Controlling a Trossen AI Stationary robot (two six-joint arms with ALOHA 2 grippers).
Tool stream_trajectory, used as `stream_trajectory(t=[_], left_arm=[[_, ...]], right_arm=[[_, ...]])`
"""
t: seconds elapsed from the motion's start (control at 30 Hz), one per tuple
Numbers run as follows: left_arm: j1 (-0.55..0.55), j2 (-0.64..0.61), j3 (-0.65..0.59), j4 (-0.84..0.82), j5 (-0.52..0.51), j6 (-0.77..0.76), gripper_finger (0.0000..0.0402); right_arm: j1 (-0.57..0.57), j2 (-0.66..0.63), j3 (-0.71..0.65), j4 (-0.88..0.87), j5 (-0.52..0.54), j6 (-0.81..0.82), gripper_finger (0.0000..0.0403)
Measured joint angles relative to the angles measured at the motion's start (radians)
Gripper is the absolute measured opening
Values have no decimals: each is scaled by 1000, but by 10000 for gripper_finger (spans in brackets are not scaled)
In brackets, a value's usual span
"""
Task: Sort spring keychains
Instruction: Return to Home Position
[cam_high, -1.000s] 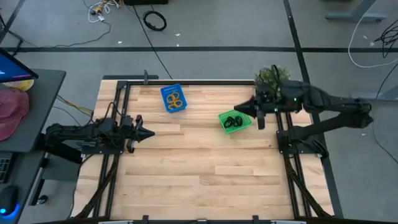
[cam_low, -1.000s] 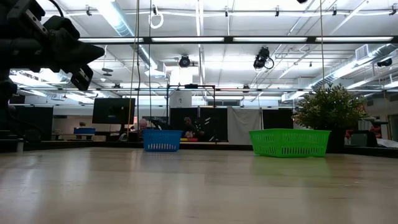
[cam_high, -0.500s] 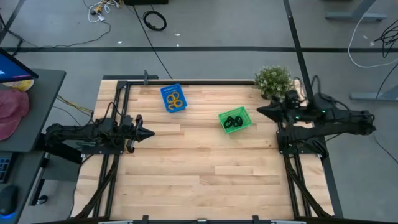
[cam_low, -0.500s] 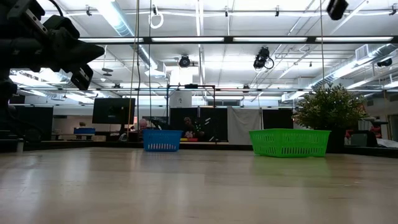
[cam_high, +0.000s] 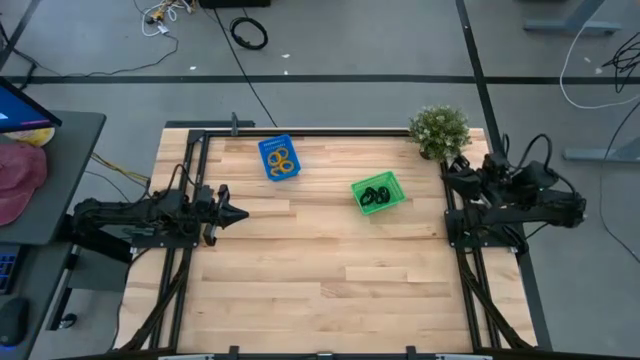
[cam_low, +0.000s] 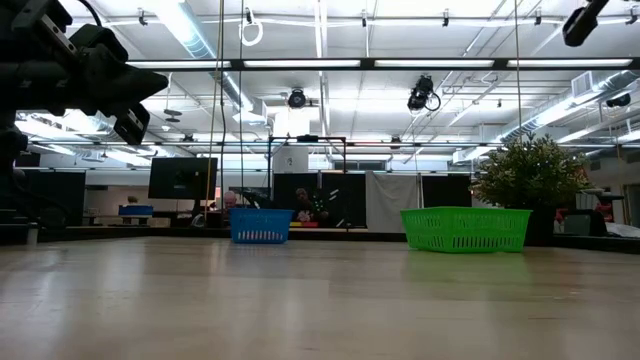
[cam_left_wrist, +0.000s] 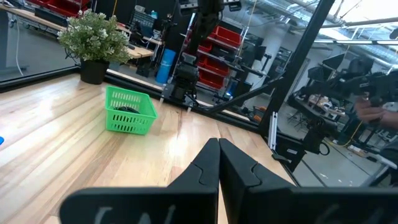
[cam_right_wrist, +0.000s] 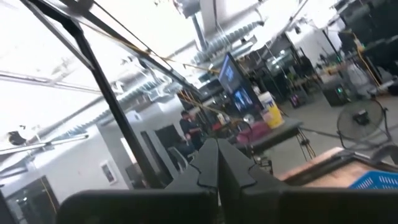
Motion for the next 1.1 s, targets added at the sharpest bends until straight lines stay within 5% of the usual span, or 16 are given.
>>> stream_trajectory(t=[0.43, 0.93, 1.1], left_arm=[[0, 0, 0, 0, -1, 0, 3], [0, 0, 0, 0, 0, 0, 3], [0, 0, 0, 0, 0, 0, 3]], right_arm=[[0, -77, -110, 120, -64, -55, 0], [0, -78, -440, 594, -46, -54, 0], [0, -78, -442, 567, -32, -100, 0]])
